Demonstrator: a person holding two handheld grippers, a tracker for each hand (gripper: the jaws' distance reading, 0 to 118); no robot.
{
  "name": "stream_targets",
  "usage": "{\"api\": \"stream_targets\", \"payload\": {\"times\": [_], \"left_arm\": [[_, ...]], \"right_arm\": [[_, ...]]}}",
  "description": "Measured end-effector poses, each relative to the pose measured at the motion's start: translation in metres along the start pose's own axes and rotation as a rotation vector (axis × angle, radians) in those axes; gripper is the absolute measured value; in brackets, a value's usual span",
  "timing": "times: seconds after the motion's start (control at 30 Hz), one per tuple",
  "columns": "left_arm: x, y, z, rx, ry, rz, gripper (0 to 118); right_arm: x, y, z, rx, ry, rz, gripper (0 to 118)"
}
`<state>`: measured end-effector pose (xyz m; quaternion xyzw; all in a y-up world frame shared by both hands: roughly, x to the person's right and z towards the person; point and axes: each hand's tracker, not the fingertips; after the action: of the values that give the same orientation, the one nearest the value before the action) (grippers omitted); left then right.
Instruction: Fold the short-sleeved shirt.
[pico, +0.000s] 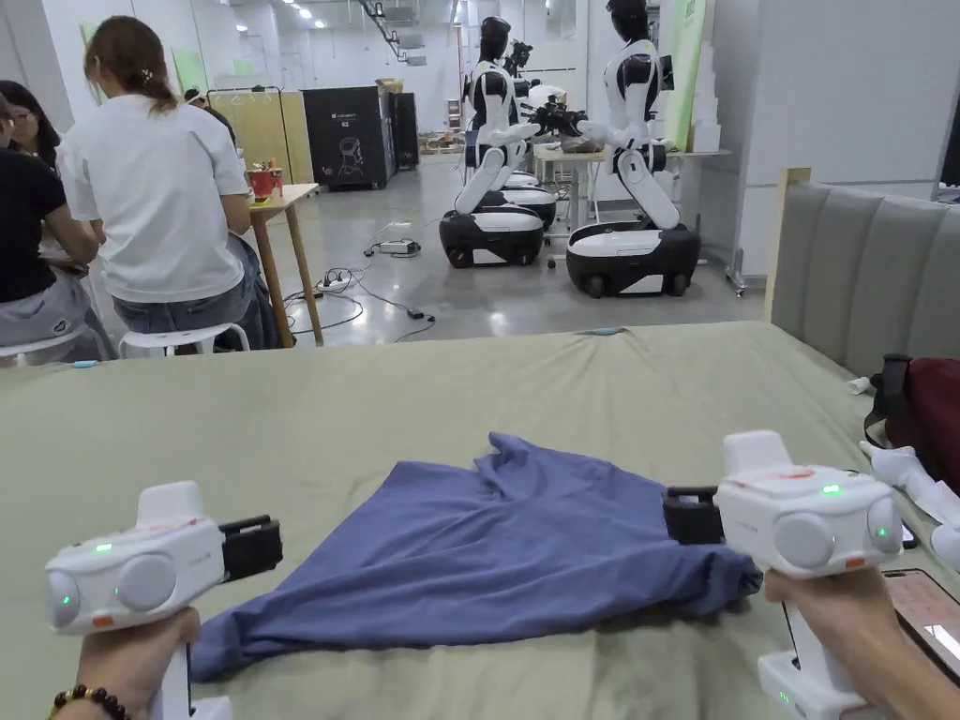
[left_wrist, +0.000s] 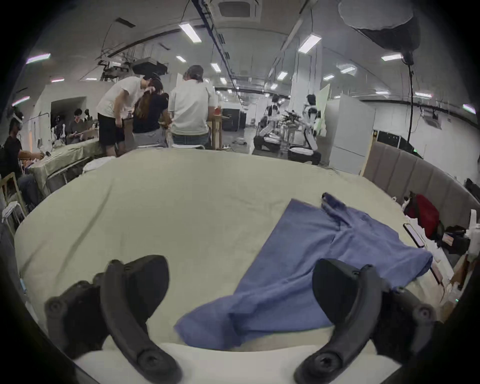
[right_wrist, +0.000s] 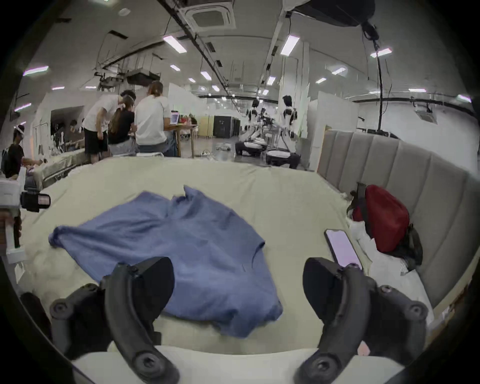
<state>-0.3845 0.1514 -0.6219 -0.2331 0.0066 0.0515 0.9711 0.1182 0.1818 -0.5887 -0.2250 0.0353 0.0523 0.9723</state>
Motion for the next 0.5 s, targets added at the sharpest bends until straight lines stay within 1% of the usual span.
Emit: {"api": "stream_targets", "payload": {"times": [0.03, 0.07, 0.1, 0.13, 0.17, 0.23, 0.3, 0.33, 0.37, 0.4, 0.43, 0.47, 0.5], "left_arm": [[0.001, 0.003, 0.001, 0.014, 0.005, -0.012, 57], [0.001, 0.004, 0.002, 0.027, 0.015, -0.028, 47], [0.001, 0.005, 0.002, 0.028, 0.026, -0.035, 47], [0.0, 0.005, 0.0, 0.02, 0.036, -0.039, 16], [-0.003, 0.004, 0.0, 0.017, 0.035, -0.038, 0], [-0.011, 0.002, 0.001, 0.005, 0.012, -0.009, 0], [-0.017, 0.0, -0.001, -0.011, 0.013, -0.005, 0], [-0.02, -0.003, -0.001, -0.019, 0.022, -0.013, 4], [-0.021, -0.006, -0.001, -0.033, 0.027, -0.018, 22], [-0.02, -0.009, -0.001, -0.065, 0.022, -0.017, 63], [-0.022, -0.013, -0.003, -0.116, 0.01, -0.017, 91], [-0.022, -0.018, -0.005, -0.151, 0.02, -0.023, 110], [-0.021, -0.022, -0.006, -0.145, 0.023, -0.031, 115]], "right_arm": [[-0.002, 0.006, -0.001, 0.004, 0.001, -0.004, 51], [0.001, 0.005, -0.011, 0.009, -0.002, -0.007, 39], [-0.001, 0.008, -0.013, 0.01, -0.007, -0.005, 39], [-0.005, 0.01, -0.017, 0.003, -0.014, -0.006, 6], [-0.008, 0.01, -0.016, 0.006, -0.017, -0.011, 0], [-0.01, 0.01, -0.018, 0.003, 0.019, -0.031, 0], [-0.015, 0.009, -0.021, -0.002, 0.028, -0.032, 0], [-0.017, 0.01, -0.028, -0.005, 0.028, -0.027, 0], [-0.019, 0.009, -0.029, -0.007, 0.028, -0.02, 0], [-0.021, 0.009, -0.031, -0.011, 0.029, -0.017, 0], [-0.024, 0.009, -0.034, -0.015, 0.029, -0.017, 0], [-0.027, 0.009, -0.036, -0.018, 0.031, -0.017, 0], [-0.028, 0.009, -0.036, -0.02, 0.035, -0.018, 0]]}}
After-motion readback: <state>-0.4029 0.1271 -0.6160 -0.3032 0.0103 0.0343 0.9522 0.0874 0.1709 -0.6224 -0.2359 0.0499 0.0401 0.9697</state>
